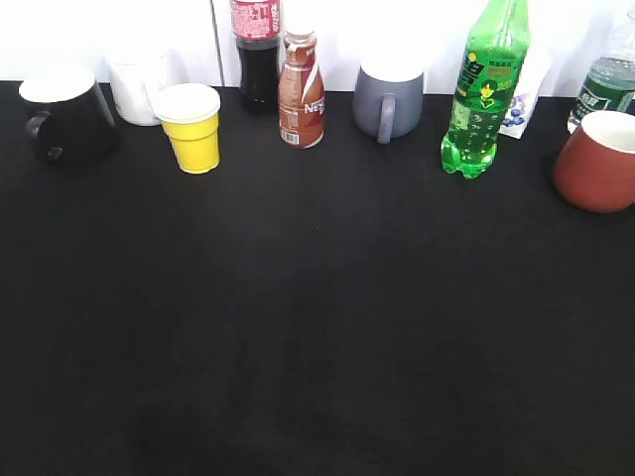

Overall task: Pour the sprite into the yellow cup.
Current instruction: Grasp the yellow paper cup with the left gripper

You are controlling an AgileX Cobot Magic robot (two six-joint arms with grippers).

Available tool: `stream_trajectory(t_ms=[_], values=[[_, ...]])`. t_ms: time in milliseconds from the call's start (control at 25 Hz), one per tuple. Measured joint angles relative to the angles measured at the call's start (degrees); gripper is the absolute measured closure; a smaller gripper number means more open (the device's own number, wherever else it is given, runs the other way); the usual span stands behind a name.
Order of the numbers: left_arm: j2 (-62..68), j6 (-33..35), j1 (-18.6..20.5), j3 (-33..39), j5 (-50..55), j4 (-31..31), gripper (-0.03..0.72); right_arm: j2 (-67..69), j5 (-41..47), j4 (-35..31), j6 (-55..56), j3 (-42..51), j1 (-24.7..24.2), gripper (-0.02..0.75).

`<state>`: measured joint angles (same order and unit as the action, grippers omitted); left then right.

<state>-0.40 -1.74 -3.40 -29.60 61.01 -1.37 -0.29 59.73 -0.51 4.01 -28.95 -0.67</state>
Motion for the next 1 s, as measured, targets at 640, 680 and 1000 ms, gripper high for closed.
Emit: stream_trajectory(t_ms=[640,680,1000], values=[[11.59,0.0,0.0,1.2,-30.74,1.37,0.098,0.0,0.0,0.0,0.0,0.0,0.0,0.152],[15.53,0.0,0.0,3.63,-40.29,1.06,0.099,0.0,0.0,0.0,0.0,0.0,0.0,0.152],[59.67,-0.3,-4.77,13.75,-95.69,3.7,0.172,0.0,0.0,0.0,0.0,0.0,0.0,0.152]])
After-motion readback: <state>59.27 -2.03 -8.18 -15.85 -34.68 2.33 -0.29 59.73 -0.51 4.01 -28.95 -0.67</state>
